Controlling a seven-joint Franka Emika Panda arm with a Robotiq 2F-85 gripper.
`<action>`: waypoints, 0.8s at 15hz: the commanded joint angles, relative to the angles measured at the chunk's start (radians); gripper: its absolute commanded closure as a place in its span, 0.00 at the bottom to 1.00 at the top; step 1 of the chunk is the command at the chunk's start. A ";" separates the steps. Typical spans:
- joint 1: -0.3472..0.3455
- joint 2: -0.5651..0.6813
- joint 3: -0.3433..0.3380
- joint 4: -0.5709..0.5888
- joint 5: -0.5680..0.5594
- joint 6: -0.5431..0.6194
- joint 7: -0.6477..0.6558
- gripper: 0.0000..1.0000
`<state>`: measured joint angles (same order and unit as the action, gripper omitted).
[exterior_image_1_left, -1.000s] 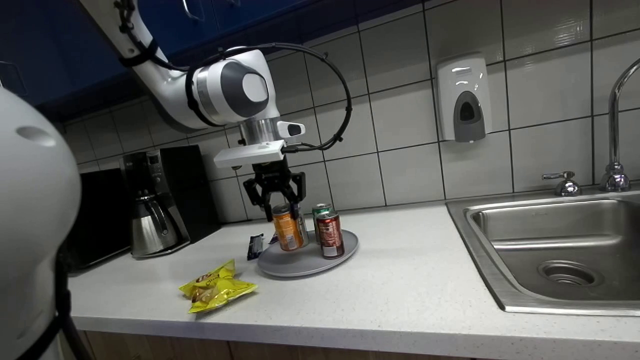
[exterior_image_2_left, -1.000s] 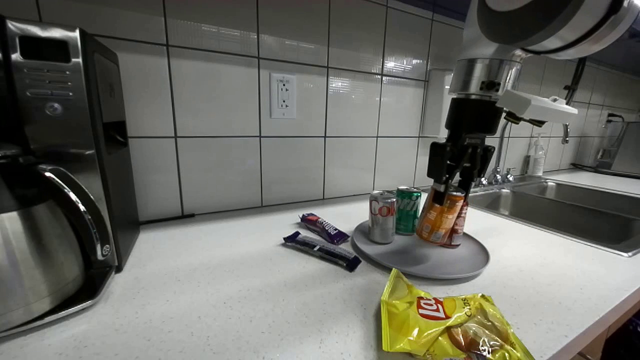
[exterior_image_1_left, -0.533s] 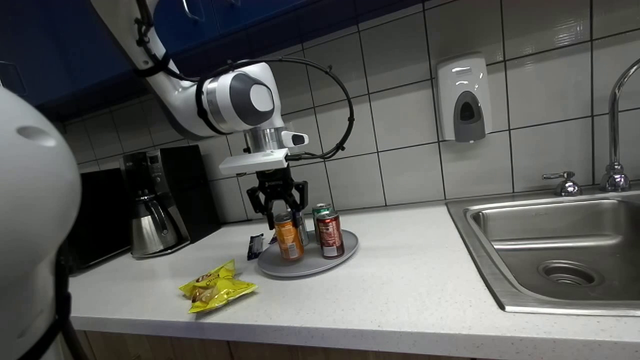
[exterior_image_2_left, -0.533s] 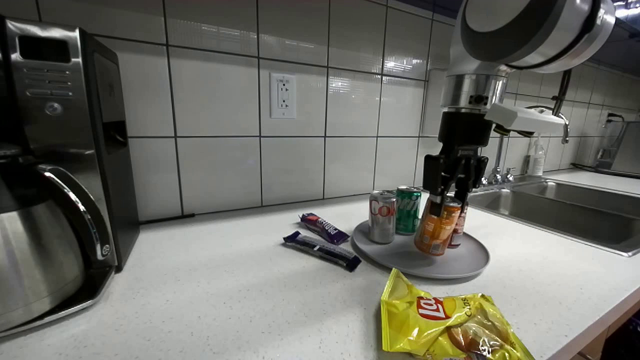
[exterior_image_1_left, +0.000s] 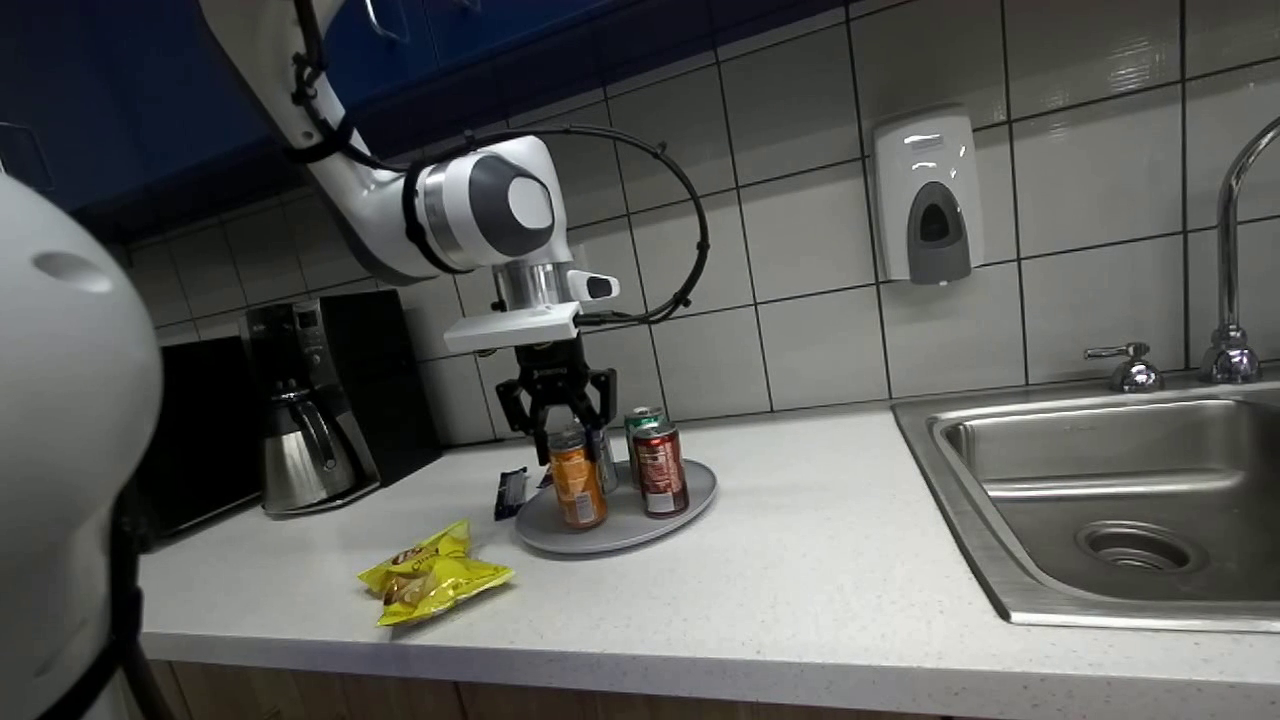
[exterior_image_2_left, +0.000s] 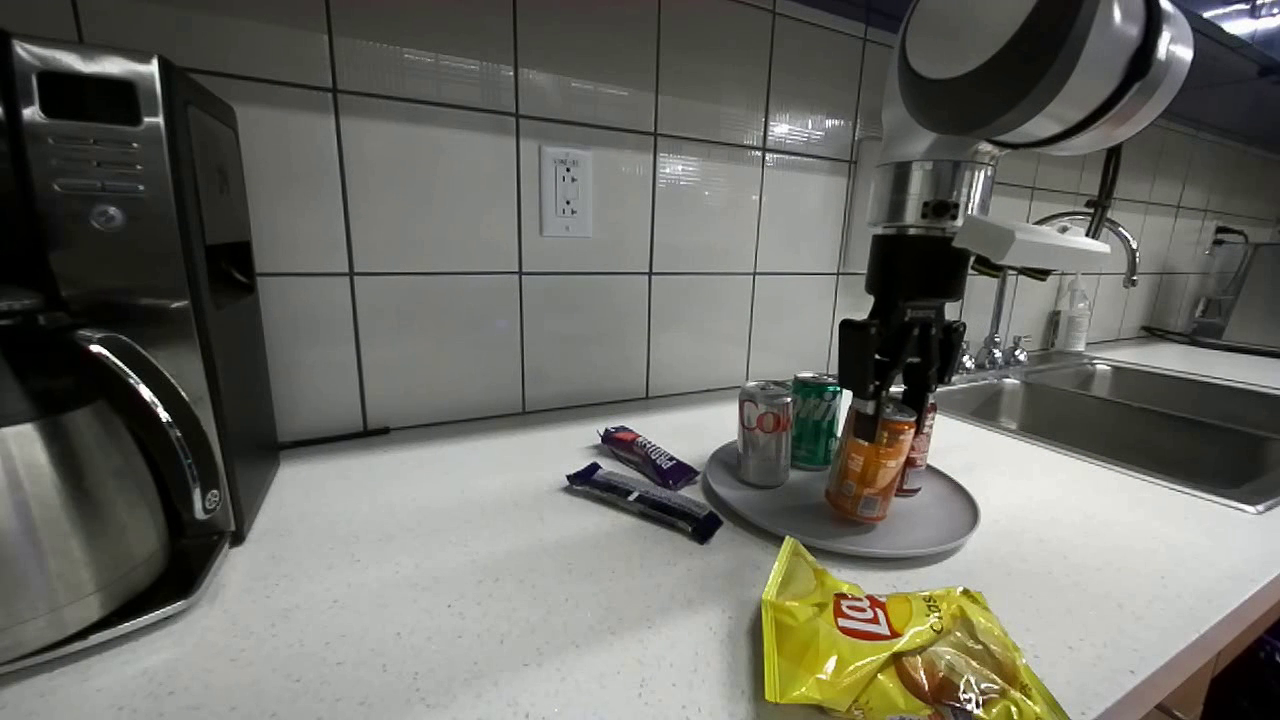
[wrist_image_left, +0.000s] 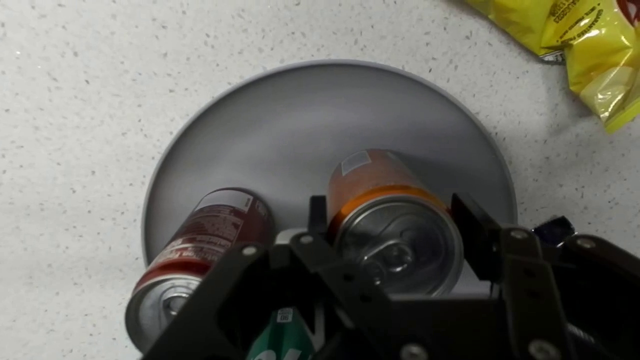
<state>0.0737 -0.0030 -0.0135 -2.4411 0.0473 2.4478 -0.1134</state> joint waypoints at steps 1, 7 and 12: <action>-0.014 0.004 0.019 0.040 0.013 -0.062 -0.009 0.10; -0.013 -0.047 0.024 0.030 -0.011 -0.068 -0.003 0.00; -0.010 -0.120 0.031 -0.003 -0.037 -0.058 0.013 0.00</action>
<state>0.0737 -0.0508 0.0003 -2.4143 0.0381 2.4165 -0.1134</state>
